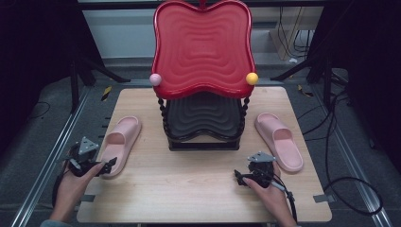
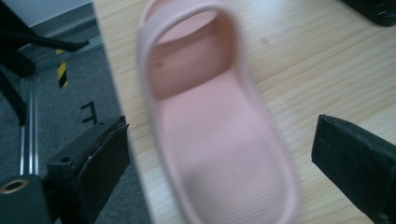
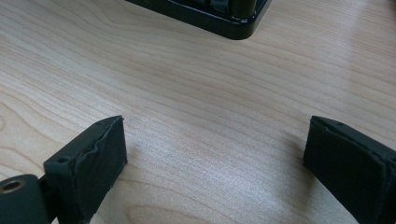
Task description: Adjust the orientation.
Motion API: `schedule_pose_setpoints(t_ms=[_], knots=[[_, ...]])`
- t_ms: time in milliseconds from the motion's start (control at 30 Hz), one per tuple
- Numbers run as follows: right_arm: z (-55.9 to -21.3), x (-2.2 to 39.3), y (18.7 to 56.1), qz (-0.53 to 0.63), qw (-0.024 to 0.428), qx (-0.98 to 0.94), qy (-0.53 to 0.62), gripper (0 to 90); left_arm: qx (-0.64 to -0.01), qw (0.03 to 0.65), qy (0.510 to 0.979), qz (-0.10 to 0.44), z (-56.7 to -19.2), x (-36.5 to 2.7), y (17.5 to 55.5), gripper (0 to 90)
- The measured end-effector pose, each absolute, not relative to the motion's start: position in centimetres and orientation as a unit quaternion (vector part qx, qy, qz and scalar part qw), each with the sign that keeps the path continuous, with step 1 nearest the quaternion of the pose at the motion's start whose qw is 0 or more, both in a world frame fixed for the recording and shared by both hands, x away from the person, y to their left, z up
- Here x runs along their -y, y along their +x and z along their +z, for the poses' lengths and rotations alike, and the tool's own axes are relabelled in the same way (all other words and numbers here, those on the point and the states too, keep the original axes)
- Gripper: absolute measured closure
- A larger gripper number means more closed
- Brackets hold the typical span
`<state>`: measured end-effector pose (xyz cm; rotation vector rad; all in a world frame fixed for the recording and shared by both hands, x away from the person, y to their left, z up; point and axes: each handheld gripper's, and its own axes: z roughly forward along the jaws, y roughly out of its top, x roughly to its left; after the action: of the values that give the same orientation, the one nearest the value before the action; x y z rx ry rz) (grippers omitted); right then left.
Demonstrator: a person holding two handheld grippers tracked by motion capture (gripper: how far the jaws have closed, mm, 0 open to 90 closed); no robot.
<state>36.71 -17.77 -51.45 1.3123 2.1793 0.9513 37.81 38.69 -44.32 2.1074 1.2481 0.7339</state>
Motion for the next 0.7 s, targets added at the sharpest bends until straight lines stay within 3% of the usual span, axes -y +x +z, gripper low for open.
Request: schedule_pose_setpoints(t_ms=[133,400,700], knots=[[-51.5,17.8,36.7,0.342,0.211,-0.784,0.472,6.2,-0.484,0.291,0.781,0.265,-44.8,-40.2,39.1,11.5],[-51.5,17.8,36.7,0.342,0.211,-0.784,0.472,6.1,-0.501,0.302,0.771,0.251,-45.5,-40.5,42.3,42.0],[-51.5,17.8,36.7,0.342,0.211,-0.785,0.472,6.1,-0.525,0.307,0.752,0.255,-46.4,-40.0,45.5,65.9]])
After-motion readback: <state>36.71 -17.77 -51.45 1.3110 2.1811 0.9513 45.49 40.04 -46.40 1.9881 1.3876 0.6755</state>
